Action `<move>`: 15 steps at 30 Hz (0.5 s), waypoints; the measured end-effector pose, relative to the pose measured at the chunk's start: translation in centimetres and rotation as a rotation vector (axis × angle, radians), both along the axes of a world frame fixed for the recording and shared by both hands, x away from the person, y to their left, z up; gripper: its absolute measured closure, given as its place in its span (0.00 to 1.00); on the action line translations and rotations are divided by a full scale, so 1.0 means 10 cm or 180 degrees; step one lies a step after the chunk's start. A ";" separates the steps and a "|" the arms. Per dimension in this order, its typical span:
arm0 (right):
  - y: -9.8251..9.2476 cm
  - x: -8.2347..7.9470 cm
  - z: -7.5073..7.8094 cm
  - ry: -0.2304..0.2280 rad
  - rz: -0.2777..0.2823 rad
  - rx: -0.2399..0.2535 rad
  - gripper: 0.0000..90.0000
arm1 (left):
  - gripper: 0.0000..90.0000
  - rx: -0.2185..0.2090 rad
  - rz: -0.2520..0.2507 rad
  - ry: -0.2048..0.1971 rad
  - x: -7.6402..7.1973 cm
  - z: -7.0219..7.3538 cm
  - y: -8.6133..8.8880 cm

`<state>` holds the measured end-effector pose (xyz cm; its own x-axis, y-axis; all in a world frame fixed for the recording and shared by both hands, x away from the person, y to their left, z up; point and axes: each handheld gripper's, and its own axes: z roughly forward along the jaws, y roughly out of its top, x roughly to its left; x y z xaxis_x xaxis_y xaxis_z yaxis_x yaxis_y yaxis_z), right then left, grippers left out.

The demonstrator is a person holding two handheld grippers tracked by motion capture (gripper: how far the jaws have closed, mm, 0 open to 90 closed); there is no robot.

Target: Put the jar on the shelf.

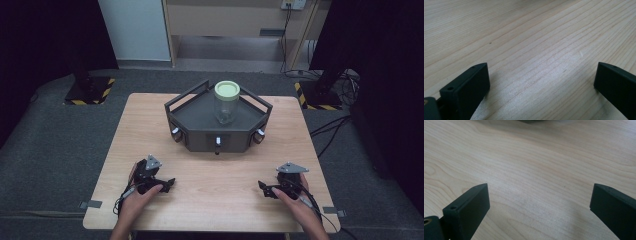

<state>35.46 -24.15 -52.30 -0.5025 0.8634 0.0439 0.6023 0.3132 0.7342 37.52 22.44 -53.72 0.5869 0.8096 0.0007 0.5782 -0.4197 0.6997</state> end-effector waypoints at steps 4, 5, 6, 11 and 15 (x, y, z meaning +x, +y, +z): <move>0.01 -0.02 -0.03 0.0022 0.0020 0.0005 0.03 | 0.00 0.0001 0.0000 0.0000 0.00 0.00 0.00; 0.02 -0.03 -0.03 0.0027 0.0019 0.0002 0.03 | 0.00 0.0001 0.0000 0.0000 0.00 0.00 0.00; 0.02 -0.03 -0.04 0.0029 0.0017 0.0007 0.03 | 0.00 0.0001 0.0001 0.0000 0.00 0.00 0.00; 0.04 -0.05 -0.09 0.0025 0.0036 -0.0062 0.03 | 0.00 0.0002 0.0003 0.0000 0.00 0.00 0.00; 0.05 -0.07 -0.15 0.0041 0.0047 -0.0109 0.02 | 0.00 0.0004 0.0001 0.0000 0.00 0.00 0.00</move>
